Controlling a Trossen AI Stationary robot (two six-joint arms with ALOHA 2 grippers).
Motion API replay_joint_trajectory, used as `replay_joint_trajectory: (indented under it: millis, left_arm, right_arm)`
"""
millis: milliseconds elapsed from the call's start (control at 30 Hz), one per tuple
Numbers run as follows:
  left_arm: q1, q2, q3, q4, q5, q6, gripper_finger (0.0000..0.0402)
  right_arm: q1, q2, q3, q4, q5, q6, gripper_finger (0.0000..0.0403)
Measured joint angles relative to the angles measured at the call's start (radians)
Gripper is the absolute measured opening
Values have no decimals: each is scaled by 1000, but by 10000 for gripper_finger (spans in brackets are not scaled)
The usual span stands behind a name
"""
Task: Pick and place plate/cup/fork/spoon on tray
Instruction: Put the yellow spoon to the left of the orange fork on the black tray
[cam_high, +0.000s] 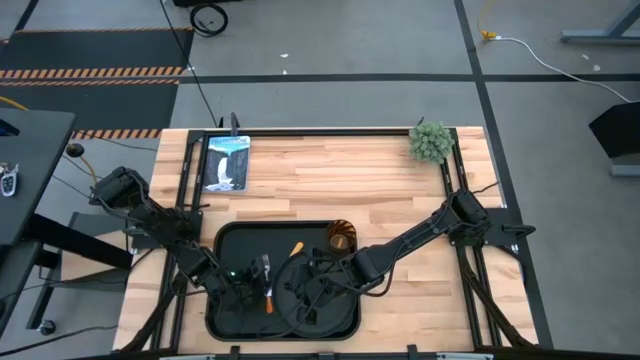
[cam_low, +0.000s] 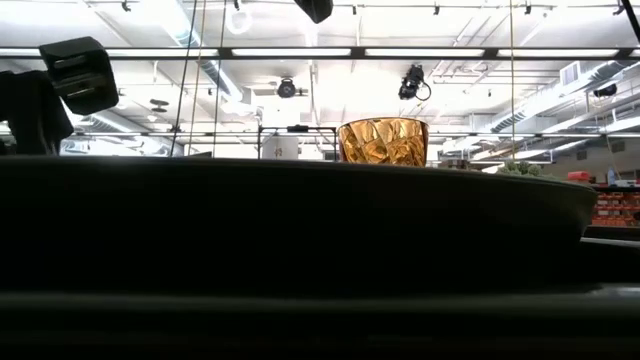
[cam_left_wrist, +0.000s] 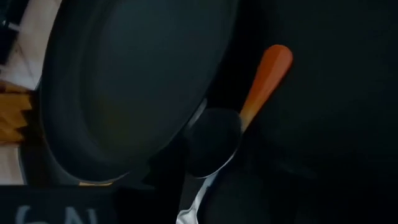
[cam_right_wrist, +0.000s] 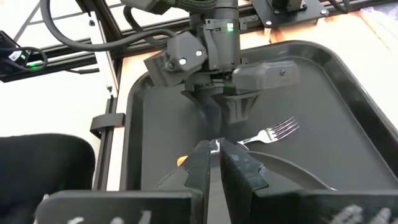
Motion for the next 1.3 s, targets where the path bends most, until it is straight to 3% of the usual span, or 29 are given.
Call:
replay_joint_trajectory:
  millis: [200,633,967,1300]
  left_arm:
    - [0,0,0,0,48,57,161]
    - [23,0,0,-13,89,82,79]
    - [21,2,0,-13,103,108,73]
    - [15,109,5,83,87,112,71]
  right_arm:
    - [0,0,0,10,1,22,43]
    - [0,0,0,42,2,32,43]
    - [5,0,0,61,4,23,43]
    - [5,1,0,60,3,7,43]
